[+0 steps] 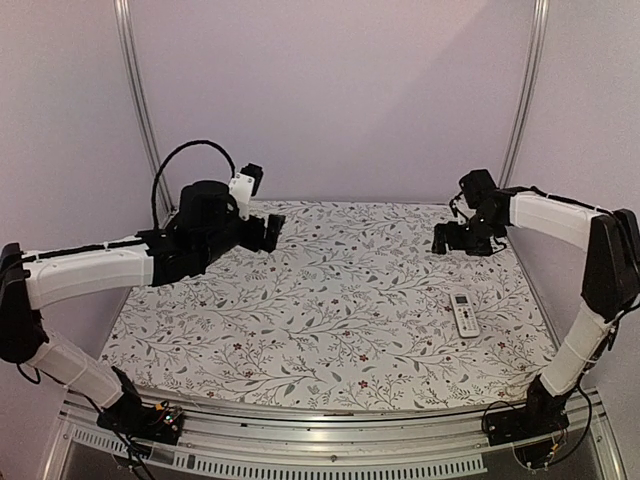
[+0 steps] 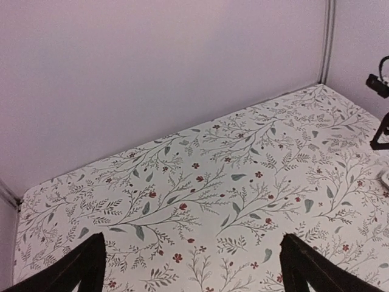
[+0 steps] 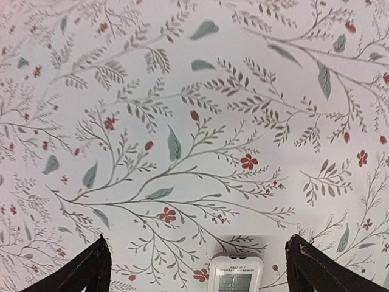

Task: Load the batteries into the remote control
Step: Reset both arms

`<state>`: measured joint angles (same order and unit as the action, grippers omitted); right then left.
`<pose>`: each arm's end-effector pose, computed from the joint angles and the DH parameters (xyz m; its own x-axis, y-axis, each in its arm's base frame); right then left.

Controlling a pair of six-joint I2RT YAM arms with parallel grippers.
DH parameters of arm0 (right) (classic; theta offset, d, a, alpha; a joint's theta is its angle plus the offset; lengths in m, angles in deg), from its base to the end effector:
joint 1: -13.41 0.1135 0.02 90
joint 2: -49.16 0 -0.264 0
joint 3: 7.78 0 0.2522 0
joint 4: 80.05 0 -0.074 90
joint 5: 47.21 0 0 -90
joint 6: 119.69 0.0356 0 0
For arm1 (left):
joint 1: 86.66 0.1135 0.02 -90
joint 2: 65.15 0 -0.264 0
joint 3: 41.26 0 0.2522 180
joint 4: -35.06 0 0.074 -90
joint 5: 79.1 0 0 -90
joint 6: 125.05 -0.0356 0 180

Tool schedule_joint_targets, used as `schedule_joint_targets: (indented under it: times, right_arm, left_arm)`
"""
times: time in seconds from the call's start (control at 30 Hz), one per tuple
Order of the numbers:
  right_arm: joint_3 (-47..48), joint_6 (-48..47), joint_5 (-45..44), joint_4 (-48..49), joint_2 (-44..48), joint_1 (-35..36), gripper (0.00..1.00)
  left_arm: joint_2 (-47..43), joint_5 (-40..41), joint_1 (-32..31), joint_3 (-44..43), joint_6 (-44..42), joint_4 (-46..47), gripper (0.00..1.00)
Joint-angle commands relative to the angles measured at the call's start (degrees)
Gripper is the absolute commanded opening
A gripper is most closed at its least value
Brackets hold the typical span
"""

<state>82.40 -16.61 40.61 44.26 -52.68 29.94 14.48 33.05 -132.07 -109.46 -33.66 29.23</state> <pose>0.3487 0.1021 0.2198 -0.9229 -0.0380 -0.3831 -0.0630 0.9966 0.0530 0.2355 -0.2198 0.2915 -0.2181 0.1892 -0.9574 0.4017 0.9115 0.0887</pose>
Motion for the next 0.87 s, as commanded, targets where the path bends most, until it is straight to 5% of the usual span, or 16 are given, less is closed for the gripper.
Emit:
schedule_joint_targets:
  times: [0.0, 0.2, 0.4, 0.5, 0.67, 0.83]
  right_arm:
    - [-9.39, -1.80, 6.95, 19.93, 14.35, -7.79, 0.99]
    - [-32.46, 7.40, 19.36, 40.70, 31.16, -24.29, 0.99]
    - [-50.52, 9.84, 12.83, 51.84, 47.82, -25.14, 0.99]
    - [-55.74, 10.89, 9.93, 52.99, 52.92, -25.14, 0.99]
    - [-62.60, 11.03, 5.60, 53.40, 63.14, -25.14, 0.99]
    - [-67.12, 9.61, 5.20, 54.01, 71.42, -25.15, 0.99]
  left_arm:
    - [0.66, -3.09, 11.83, -3.90, 7.97, -6.41, 1.00]
    - [-7.77, 6.69, 24.60, 4.11, 8.01, 0.49, 1.00]
    - [-21.90, 2.80, 33.60, 26.38, -0.29, 21.58, 1.00]
    - [-25.01, 2.56, 34.78, 30.69, -5.09, 23.08, 1.00]
    - [-22.55, 0.75, 35.64, 33.18, -6.78, 23.53, 1.00]
    - [-14.67, 10.01, 36.06, 33.20, -1.57, 26.73, 1.00]
